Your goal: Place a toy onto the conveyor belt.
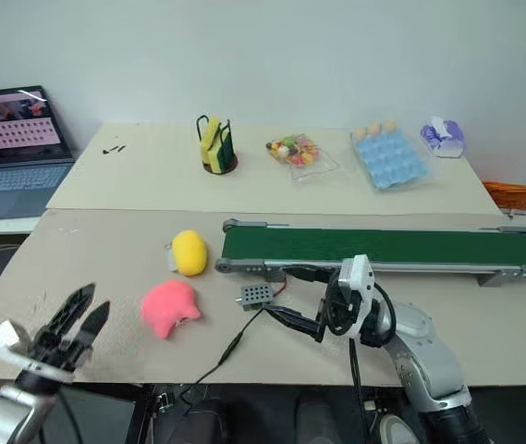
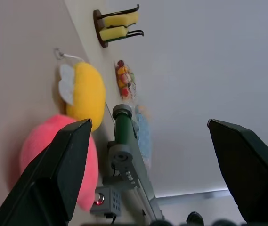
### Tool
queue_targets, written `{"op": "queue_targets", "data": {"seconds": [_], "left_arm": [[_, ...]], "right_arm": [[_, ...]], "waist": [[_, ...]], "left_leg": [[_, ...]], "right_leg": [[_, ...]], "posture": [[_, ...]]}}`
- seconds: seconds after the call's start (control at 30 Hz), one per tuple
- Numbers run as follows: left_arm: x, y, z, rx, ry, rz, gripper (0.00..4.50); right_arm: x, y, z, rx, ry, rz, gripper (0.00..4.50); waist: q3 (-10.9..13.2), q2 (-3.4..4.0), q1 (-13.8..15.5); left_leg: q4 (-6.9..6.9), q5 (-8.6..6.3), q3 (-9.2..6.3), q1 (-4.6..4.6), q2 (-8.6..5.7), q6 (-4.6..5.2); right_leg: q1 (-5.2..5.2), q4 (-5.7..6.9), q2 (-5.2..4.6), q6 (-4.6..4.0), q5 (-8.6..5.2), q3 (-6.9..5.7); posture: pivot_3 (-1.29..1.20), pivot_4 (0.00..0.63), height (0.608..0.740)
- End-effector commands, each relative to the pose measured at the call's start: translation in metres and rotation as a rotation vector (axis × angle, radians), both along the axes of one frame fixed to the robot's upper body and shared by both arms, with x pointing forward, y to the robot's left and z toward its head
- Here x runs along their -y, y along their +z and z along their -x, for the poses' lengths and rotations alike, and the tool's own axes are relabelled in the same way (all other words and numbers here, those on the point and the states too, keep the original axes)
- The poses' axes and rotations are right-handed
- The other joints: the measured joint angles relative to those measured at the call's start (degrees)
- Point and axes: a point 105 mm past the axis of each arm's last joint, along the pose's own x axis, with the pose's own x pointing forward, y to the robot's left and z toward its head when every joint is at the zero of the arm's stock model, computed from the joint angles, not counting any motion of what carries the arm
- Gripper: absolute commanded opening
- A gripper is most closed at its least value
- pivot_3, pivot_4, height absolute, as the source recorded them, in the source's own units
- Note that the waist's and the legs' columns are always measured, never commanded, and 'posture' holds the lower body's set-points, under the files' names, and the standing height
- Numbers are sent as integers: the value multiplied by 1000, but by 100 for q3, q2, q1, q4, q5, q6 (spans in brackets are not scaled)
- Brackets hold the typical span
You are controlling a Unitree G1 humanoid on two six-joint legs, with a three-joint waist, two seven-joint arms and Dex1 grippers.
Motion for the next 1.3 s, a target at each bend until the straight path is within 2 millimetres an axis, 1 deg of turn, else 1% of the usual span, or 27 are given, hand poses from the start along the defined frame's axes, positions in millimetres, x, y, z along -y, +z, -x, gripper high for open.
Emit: {"op": "queue_targets", "data": {"seconds": [0.03,0.13,0.23,0.3,0.4,0.5,0.57,0.67,0.9,1.0,1.03,1.13,1.3], "left_arm": [[7,-7,0,-5,-21,24,4207],[11,-17,-7,-27,-17,42,4207],[24,-22,-13,-41,-66,13,4207],[28,-26,-14,-59,-82,-6,4207],[29,-35,-15,-93,-89,-32,4207],[27,-44,-18,-138,-80,-80,4207],[28,-44,-20,-139,-85,-89,4207],[31,-41,-22,-137,-83,-94,4207],[56,-36,-55,-114,-130,-102,4207],[68,-35,-66,-112,-163,-107,4207],[69,-34,-67,-109,-167,-104,4207],[68,-34,-65,-118,-170,-113,4207],[61,-32,-63,-127,-151,-124,4207]], "right_arm": [[1,18,11,61,71,13,4500],[-2,7,9,90,72,124,4500],[-4,7,8,98,71,123,4500],[-4,9,5,106,60,122,4500],[-6,13,6,108,61,94,4500],[-8,39,9,139,65,-23,4500],[-7,46,10,148,62,-45,4500],[-5,41,9,142,49,-18,4500],[-7,37,10,120,47,-24,4500],[-8,21,9,112,49,57,4500],[-9,17,9,110,47,70,4500],[-9,16,11,87,49,42,4500],[-10,13,10,75,41,34,4500]], "waist": [[0,0,3],[-2,-1,-13],[-4,-3,-18],[-4,-3,-41],[-4,-3,-42],[-3,-2,-30],[-3,-2,-28],[-4,-3,-22],[-3,-3,1],[-3,-2,-5],[-4,-2,-13],[-3,-2,-42],[-3,-2,-46]], "left_leg": [[0,0,0,1,0,0],[0,0,0,1,0,0],[-1,0,-1,-4,0,-1],[-7,-1,1,-5,0,-1],[-14,-2,1,-9,0,-1],[-17,-3,1,-13,0,0],[-17,-3,0,-22,0,-1],[-17,-2,0,-22,0,0],[-16,-2,-2,-29,-1,-1],[-17,-2,-2,-29,-2,-1],[-17,-2,-2,-29,-2,-1],[-17,-2,-1,-33,-2,-1],[-17,-2,-2,-35,-2,-1]], "right_leg": [[2,-1,0,0,0,1],[4,-4,1,1,-2,1],[-1,-3,2,27,14,0],[-4,-6,2,-6,33,2],[-12,-10,1,-10,34,3],[-17,-11,1,-9,34,2],[-26,-10,2,-9,34,2],[-26,-11,1,-7,33,2],[-30,-10,1,-7,37,-1],[-30,-11,1,-7,37,-1],[-31,-11,1,-7,37,-1],[-34,-16,1,-7,37,1],[-38,-13,1,-7,38,2]], "posture": [[0,150,740],[0,150,740],[0,150,740],[0,150,740],[0,150,740],[0,150,740],[0,150,740],[0,150,740],[0,150,740],[0,150,740],[0,150,740],[0,150,740],[0,150,740]]}}
